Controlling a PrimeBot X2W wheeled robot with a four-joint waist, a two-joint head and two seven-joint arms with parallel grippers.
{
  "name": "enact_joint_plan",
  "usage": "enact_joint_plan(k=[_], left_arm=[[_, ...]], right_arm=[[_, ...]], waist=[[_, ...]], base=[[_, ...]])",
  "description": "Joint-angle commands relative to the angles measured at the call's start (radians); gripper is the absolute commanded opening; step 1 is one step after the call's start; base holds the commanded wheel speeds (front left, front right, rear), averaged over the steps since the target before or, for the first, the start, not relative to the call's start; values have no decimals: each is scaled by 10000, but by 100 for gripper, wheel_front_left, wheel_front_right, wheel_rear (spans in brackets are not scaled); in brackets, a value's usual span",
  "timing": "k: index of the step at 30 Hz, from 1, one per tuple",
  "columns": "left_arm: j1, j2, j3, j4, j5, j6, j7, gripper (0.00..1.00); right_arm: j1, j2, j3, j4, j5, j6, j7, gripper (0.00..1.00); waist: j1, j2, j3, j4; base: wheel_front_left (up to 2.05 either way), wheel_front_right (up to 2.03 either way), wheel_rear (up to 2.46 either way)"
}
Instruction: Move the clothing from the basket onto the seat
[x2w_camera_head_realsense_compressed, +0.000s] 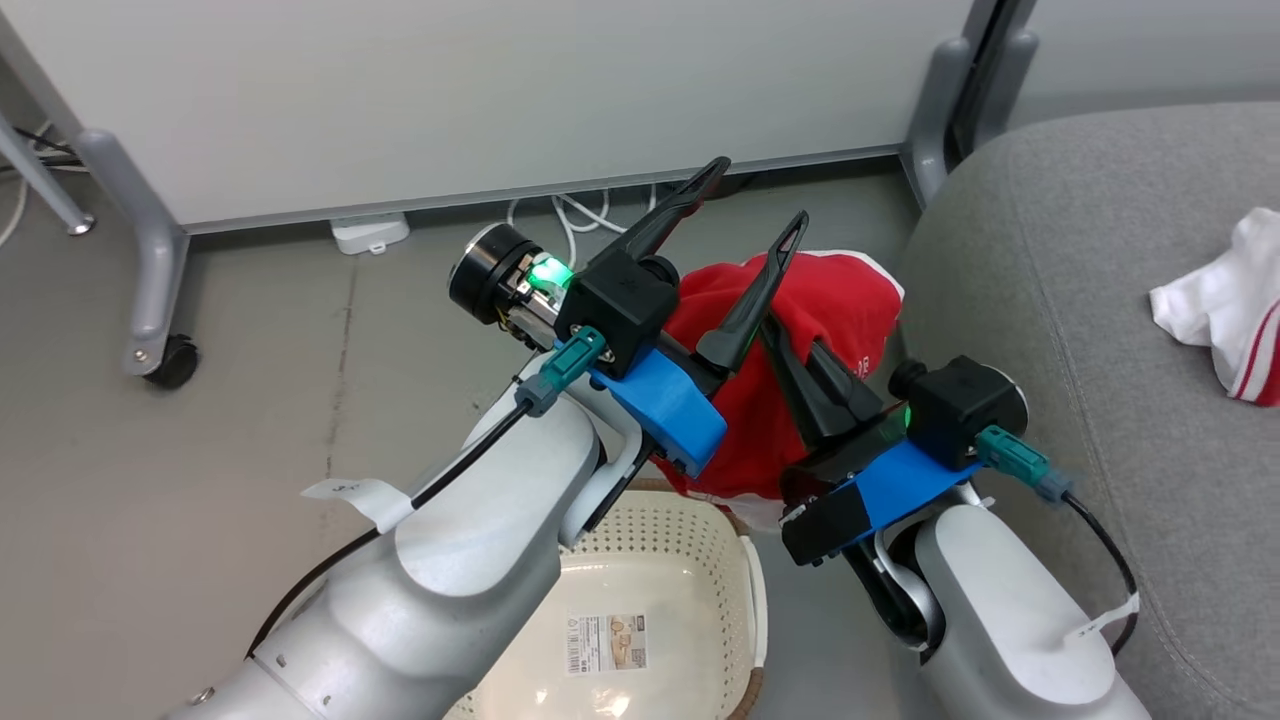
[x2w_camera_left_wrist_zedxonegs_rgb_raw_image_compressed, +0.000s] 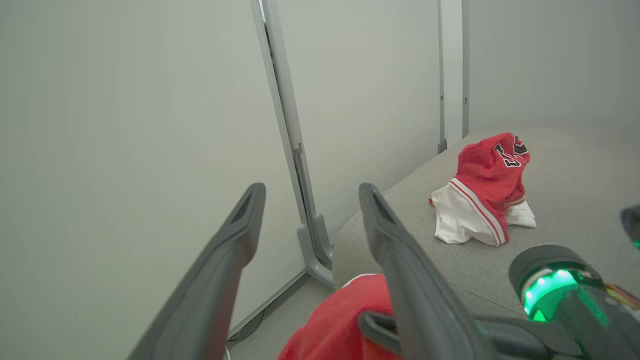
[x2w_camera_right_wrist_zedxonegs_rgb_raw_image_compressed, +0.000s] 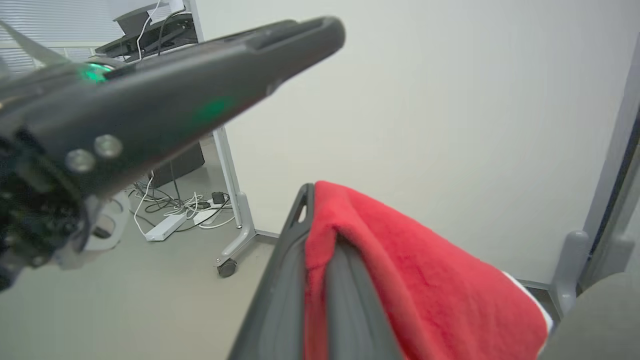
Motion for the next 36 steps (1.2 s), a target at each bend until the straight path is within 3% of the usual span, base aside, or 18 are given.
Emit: enact_joint_plan(k=[1,23,36], left_arm=[[-118,78,-19,-29,5,34,6,100],[-339,120,-512,102,46,-142,126,100],[-518,120,-642,124,21,-120,107,100]], right_arm=[[151,-4,-120,-110,-96,5,-38,0],[900,3,-1564,-1350,-524,5,-37,0],[1196,5,-1865,-1649,-448,5,-37,0]], waist=[[0,0,269,-421],[0,0,1138,-3208],[0,0,1320,-3608]], base=[[0,0,0],[0,0,0],[0,0,0]])
